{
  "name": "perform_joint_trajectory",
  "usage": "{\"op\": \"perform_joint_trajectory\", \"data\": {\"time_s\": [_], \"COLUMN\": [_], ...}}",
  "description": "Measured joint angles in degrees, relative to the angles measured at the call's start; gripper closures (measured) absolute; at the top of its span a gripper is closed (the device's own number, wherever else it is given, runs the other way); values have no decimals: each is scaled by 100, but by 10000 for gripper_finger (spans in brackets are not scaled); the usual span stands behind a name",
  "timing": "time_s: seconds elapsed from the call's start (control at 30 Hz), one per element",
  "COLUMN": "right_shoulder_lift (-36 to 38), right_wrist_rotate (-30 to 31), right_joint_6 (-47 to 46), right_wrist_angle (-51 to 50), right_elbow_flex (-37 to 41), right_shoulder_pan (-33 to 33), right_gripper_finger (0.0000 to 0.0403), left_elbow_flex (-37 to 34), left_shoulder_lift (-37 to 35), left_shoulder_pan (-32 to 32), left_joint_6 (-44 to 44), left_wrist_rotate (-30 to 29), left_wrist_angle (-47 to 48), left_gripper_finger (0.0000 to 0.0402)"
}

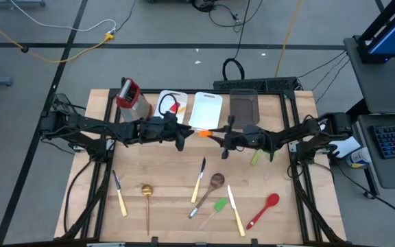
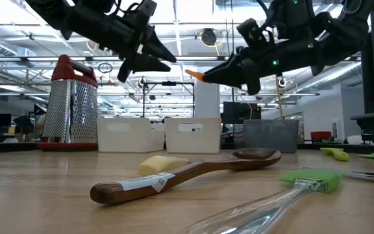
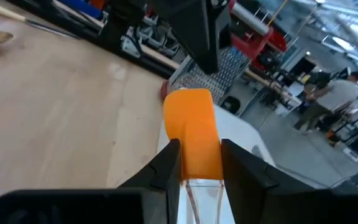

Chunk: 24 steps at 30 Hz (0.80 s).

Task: Pick & Place Kitchen Items
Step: Put the orange spatula into the left white bin

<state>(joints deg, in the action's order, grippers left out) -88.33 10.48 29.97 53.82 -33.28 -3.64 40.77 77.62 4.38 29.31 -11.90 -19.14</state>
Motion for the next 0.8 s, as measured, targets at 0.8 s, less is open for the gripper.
{"op": "perform_joint_trajectory", "data": {"time_s": [0.8], "right_shoulder_lift": [2], "right_wrist_rotate": [0], "right_joint_6": [874], "right_wrist_angle": [-348], "right_elbow_flex": [-761], "right_shoulder_pan": [-8], "right_gripper_finger": [316], "left_elbow_flex": [-2], "left_shoulder_lift": [201], "left_shoulder_pan": [2], "left_joint_6": [-1000], "left_wrist_rotate": [54], "left_wrist_angle": [-872], "left_gripper_finger": [301]}}
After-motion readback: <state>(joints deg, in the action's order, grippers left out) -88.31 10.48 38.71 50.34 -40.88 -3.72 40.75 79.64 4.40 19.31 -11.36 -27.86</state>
